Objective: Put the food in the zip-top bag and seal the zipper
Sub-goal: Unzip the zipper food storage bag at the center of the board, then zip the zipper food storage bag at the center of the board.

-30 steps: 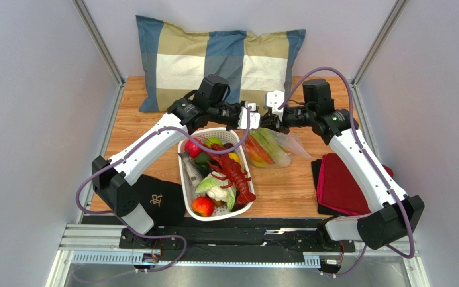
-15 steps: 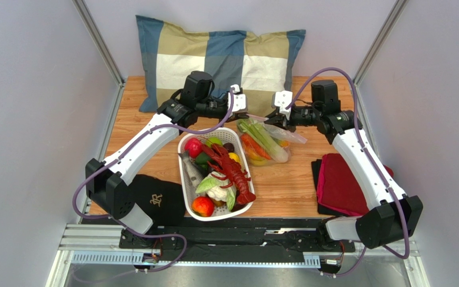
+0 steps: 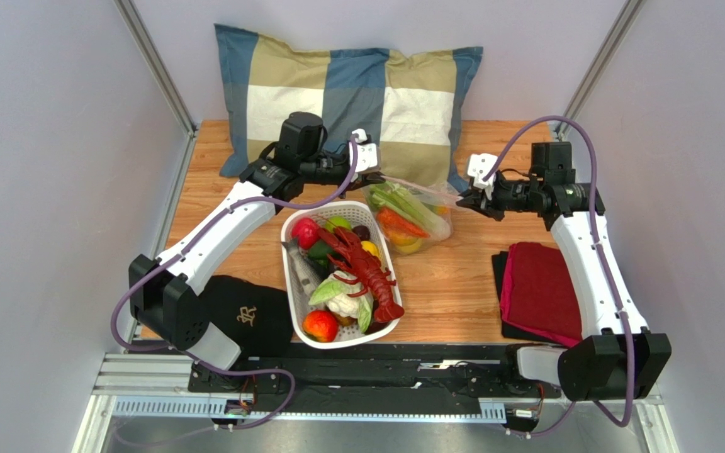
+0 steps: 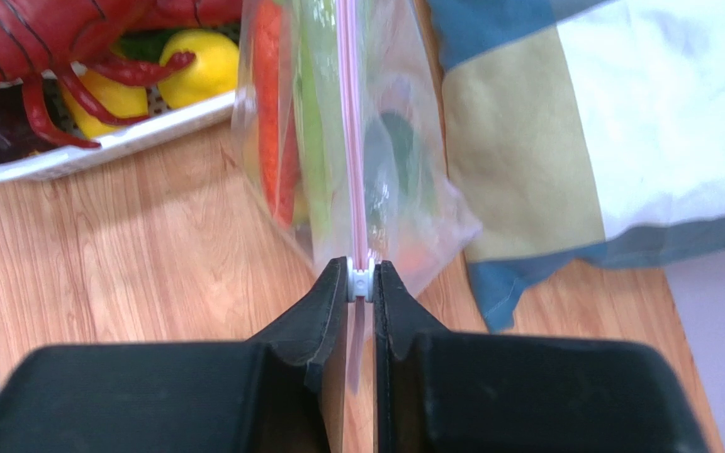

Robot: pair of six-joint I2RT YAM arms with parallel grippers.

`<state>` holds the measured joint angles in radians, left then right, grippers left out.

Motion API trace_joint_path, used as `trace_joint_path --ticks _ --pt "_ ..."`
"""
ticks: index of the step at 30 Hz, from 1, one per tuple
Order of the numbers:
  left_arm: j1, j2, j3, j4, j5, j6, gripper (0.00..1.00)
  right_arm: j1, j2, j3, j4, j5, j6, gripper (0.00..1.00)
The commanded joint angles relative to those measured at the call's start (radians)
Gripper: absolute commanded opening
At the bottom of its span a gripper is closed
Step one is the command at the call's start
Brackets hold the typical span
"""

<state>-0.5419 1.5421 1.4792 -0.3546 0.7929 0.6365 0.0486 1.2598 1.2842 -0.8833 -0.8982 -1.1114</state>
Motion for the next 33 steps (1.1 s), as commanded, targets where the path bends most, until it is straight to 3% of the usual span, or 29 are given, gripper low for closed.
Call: trace_joint_path --ticks 1,2,5,6,9,11,23,26,33 --pt "0.04 -0.088 0.016 0.075 0.011 0.008 0.0 -0.088 -0.028 -0.013 -0.115 0.075 -0.074 0.0" --pt "0.04 -0.086 0.015 0.074 0.017 0.009 0.0 -0.093 -0.031 -0.008 -0.115 0.068 -0.07 0.0" --pt "0.04 -0.08 0.016 0.071 0.035 0.019 0.0 -0.095 -0.054 0.009 -0.117 0.036 -0.039 0.48" --pt "0.04 -0.079 0.018 0.068 0.04 0.023 0.0 -0.095 -0.074 0.007 -0.108 0.032 -0.022 0.68" --pt "0.042 -0.082 0.007 0.072 0.061 0.04 0.0 -0.115 -0.12 -0.046 -0.033 0.024 0.011 0.8" --pt "0.042 -0.082 0.001 0.074 0.08 0.049 0.0 -0.142 -0.166 -0.116 0.018 -0.001 0.042 0.82" --pt "0.043 -0.066 0.0 0.078 0.132 0.063 0.0 -0.162 -0.175 -0.273 0.44 -0.186 0.275 0.73" --pt "0.043 -0.057 0.004 0.078 0.132 0.065 0.0 -0.162 -0.132 -0.24 0.438 -0.226 0.289 0.64" --pt "0.042 -0.04 0.02 0.069 0.121 0.068 0.0 -0.15 -0.114 -0.209 0.425 -0.275 0.305 0.22"
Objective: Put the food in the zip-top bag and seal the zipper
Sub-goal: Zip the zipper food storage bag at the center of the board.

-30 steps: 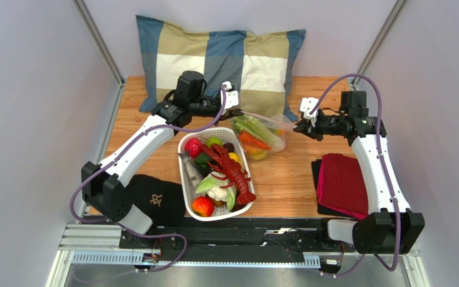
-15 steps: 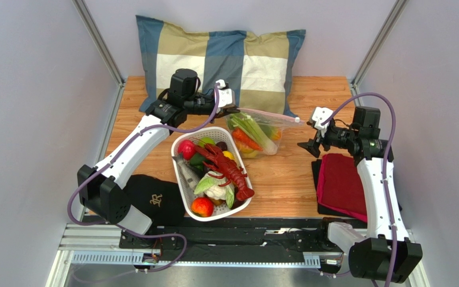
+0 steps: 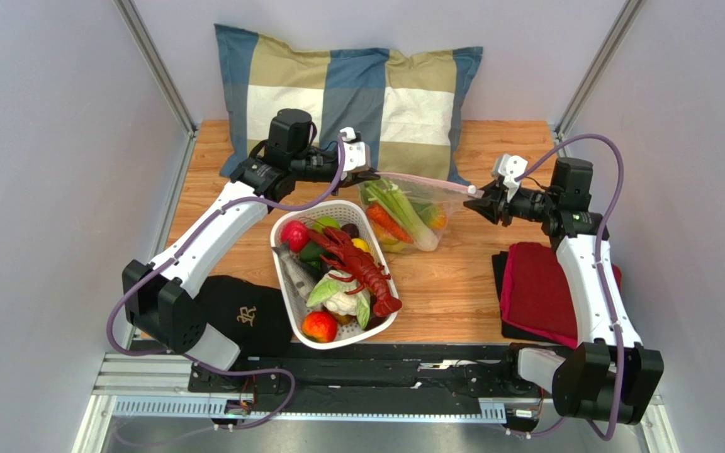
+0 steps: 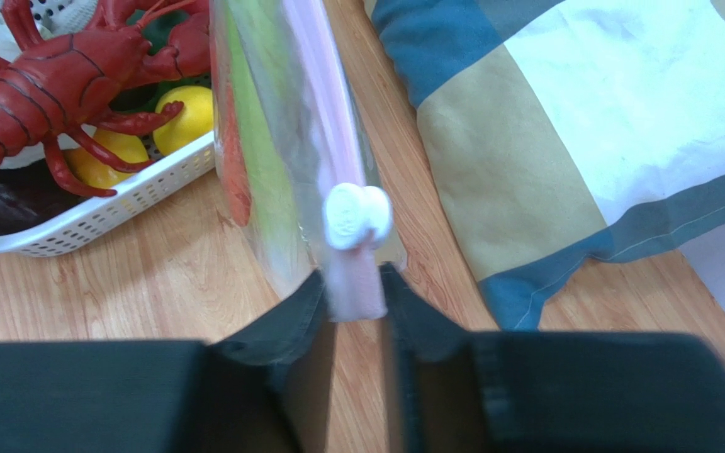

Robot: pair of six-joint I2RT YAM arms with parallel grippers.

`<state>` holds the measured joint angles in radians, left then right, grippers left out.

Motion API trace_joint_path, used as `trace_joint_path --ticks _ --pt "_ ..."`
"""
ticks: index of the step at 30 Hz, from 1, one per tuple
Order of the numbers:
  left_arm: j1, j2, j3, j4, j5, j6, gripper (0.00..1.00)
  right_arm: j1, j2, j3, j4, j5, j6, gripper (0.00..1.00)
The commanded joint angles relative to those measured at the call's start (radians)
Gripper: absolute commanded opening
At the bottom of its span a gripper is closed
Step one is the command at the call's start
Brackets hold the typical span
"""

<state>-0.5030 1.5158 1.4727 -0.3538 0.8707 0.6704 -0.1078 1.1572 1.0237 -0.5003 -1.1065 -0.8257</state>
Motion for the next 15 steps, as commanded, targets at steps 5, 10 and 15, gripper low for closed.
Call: trace_joint_path --ticks 5,10,15 --pt "0.003 -0.008 0.032 0.041 0.025 0.05 0.0 0.01 -0.028 0.072 -0.026 -0.073 -0.032 0.35" --pt "0.0 -0.002 0.035 0.036 0.027 0.063 0.0 0.014 -0.039 0.076 -0.067 -0.069 -0.052 0.22" --pt "-0.008 0.003 0.057 0.019 0.027 0.054 0.17 0.013 -0.039 0.078 -0.066 -0.055 -0.062 0.0"
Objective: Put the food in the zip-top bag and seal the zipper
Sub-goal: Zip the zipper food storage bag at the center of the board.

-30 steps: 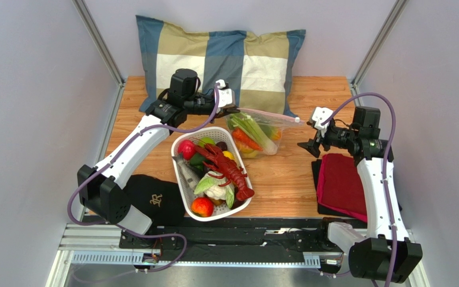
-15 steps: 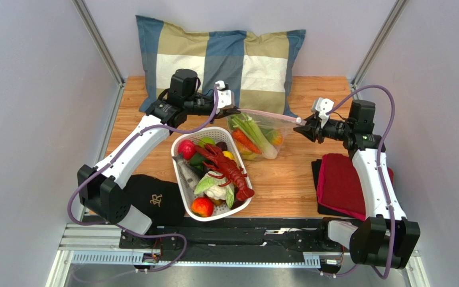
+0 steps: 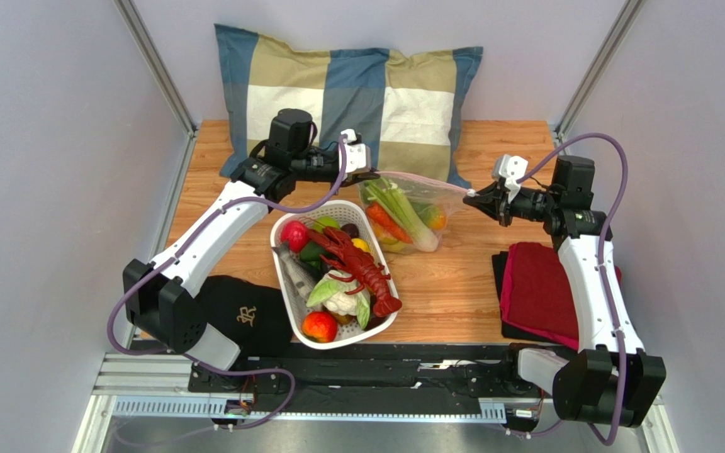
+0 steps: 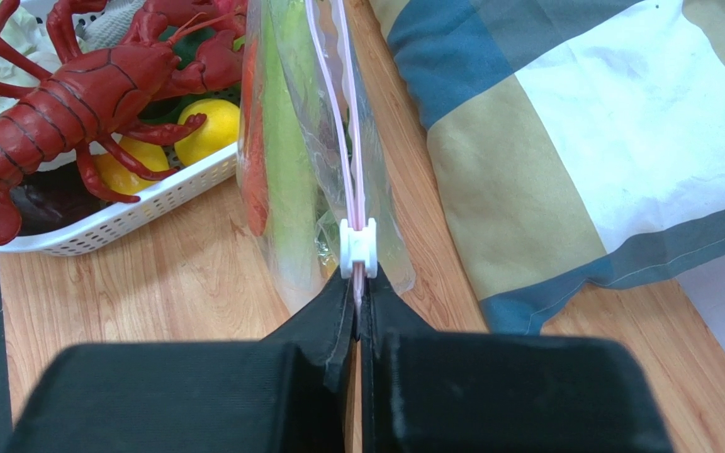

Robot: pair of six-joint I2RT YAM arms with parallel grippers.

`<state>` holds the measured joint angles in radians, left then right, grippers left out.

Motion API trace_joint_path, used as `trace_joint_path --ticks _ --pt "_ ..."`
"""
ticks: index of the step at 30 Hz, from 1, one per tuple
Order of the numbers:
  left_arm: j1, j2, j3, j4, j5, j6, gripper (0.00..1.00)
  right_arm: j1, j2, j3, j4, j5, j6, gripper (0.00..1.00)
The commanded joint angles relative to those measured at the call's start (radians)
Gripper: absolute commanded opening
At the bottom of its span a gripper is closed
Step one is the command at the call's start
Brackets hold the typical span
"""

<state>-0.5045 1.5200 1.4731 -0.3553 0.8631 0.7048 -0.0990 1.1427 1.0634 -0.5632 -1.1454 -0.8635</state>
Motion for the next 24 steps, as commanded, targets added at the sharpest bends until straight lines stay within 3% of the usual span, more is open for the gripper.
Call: trace_joint_path --ticks 1,2,4,5,11,17,24 --pt "-0.008 0.0 0.082 0.021 0.046 -0.014 0.26 0.004 -0.026 0.037 -0.001 -0.014 -0.025 0.0" --pt "-0.011 0.002 0.098 0.021 0.054 -0.03 0.39 0.004 -0.029 0.035 0.009 -0.013 -0.025 0.0" --pt "-0.049 0.008 0.145 0.013 0.053 -0.028 0.48 0.007 -0.038 0.024 0.019 -0.01 -0.025 0.0" --pt "-0.074 0.012 0.159 -0.013 0.044 -0.012 0.57 0.008 -0.044 0.021 0.029 -0.008 -0.026 0.0" --pt "-0.23 0.124 0.308 -0.079 0.01 -0.011 0.7 0.028 -0.06 0.02 0.026 0.004 -0.029 0.0" --pt "-0.325 0.282 0.478 -0.083 -0.055 -0.064 0.64 0.039 -0.064 0.029 0.011 0.021 -0.028 0.0" --pt "-0.368 0.333 0.458 -0.06 -0.113 -0.039 0.54 0.042 -0.073 0.033 0.002 0.019 -0.035 0.0"
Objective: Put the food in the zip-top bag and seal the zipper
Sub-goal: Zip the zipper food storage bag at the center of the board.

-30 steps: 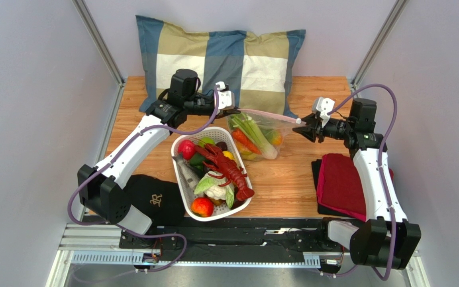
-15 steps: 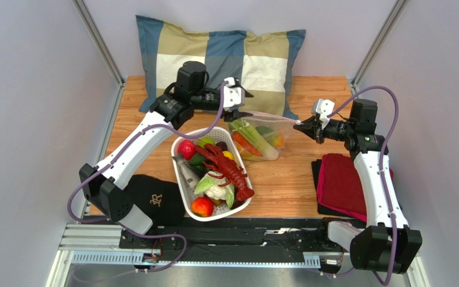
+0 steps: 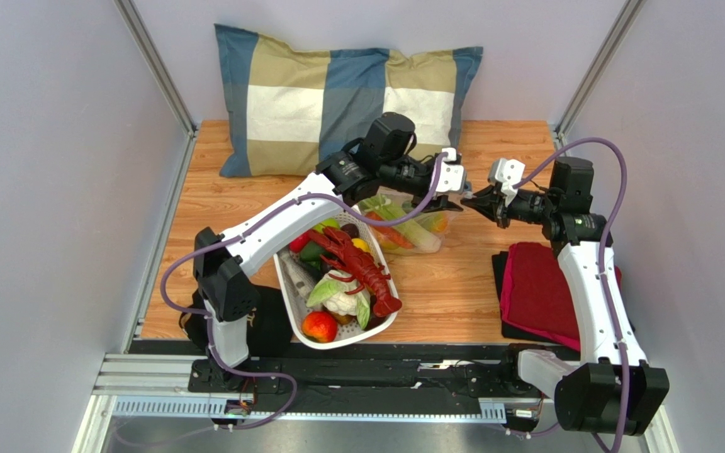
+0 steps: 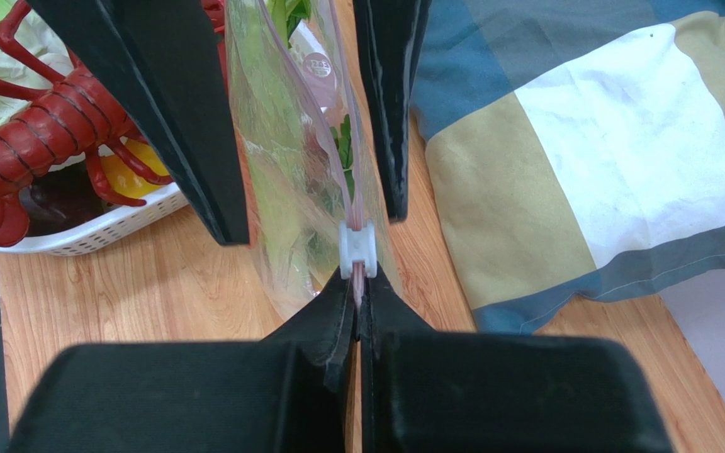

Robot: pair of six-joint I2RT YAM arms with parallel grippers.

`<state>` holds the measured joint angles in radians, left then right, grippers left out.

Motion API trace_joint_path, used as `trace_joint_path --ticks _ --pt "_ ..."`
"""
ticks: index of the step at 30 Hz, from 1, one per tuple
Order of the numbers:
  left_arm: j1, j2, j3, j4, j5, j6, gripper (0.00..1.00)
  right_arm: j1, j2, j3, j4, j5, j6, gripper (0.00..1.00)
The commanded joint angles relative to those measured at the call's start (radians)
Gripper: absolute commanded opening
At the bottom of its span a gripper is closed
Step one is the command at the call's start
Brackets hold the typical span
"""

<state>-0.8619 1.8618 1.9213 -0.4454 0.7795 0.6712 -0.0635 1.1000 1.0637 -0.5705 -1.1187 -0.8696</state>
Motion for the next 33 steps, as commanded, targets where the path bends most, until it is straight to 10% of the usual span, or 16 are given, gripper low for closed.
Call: trace_joint_path --ticks 1,15,21,28,33 --pt "-0.014 -0.006 0.01 0.034 -0.045 -0.008 0.53 0.007 -0.032 0.032 0.006 -0.007 -0.029 0.0" --pt "-0.028 0.054 0.056 0.056 -0.034 -0.053 0.48 0.01 -0.031 0.033 -0.008 -0.01 -0.043 0.0" --pt "-0.032 0.06 0.064 0.054 -0.042 -0.071 0.15 0.01 -0.038 0.028 -0.02 -0.006 -0.049 0.0" --pt "-0.037 0.054 0.07 0.059 -0.036 -0.09 0.36 0.011 -0.038 0.03 -0.028 -0.007 -0.054 0.0" --pt "-0.039 0.056 0.068 0.063 -0.029 -0.091 0.32 0.011 -0.045 0.027 -0.032 -0.007 -0.066 0.0"
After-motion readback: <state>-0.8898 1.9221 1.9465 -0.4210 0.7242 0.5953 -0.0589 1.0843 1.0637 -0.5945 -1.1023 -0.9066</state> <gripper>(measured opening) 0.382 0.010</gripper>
